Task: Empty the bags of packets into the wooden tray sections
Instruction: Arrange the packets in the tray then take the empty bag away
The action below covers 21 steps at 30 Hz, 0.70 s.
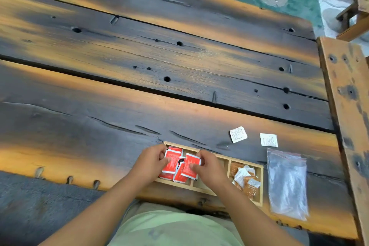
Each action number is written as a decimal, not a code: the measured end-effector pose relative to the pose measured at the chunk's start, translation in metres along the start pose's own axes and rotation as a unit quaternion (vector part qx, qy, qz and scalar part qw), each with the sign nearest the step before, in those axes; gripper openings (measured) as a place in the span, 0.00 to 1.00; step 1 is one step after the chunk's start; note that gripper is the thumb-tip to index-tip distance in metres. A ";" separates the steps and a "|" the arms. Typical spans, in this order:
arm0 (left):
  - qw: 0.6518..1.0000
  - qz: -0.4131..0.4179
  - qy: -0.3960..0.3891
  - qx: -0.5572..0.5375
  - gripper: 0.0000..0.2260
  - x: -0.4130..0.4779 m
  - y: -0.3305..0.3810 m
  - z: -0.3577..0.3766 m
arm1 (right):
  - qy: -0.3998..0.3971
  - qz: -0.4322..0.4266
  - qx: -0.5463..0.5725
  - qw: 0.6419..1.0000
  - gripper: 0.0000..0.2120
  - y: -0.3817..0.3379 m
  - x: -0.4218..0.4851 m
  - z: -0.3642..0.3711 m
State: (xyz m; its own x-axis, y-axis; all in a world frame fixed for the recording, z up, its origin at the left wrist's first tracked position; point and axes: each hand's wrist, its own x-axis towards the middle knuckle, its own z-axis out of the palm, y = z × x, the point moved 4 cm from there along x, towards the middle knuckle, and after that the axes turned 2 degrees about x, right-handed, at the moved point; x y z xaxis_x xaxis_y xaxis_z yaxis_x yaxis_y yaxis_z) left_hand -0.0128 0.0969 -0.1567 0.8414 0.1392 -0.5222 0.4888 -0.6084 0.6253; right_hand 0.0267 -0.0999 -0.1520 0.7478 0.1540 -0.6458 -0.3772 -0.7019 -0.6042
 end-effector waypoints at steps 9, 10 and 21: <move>0.993 0.006 0.003 0.115 0.09 0.001 0.000 0.004 | 0.011 -0.021 -0.105 0.994 0.08 -0.004 0.002 0.015; 0.992 0.005 0.003 0.124 0.10 0.002 0.000 0.004 | 0.017 -0.027 -0.135 0.990 0.09 -0.006 0.002 0.017; 0.981 -0.004 0.005 0.194 0.13 0.000 -0.005 0.003 | 0.086 0.022 -0.187 0.978 0.20 -0.008 -0.003 0.017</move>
State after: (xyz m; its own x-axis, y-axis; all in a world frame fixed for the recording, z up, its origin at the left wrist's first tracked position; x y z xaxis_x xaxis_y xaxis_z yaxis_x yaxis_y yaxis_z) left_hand -0.0156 0.0973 -0.1616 0.8408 0.1524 -0.5195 0.3727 -0.8589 0.3512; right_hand 0.0181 -0.0828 -0.1539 0.8285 0.0204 -0.5597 -0.2094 -0.9156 -0.3434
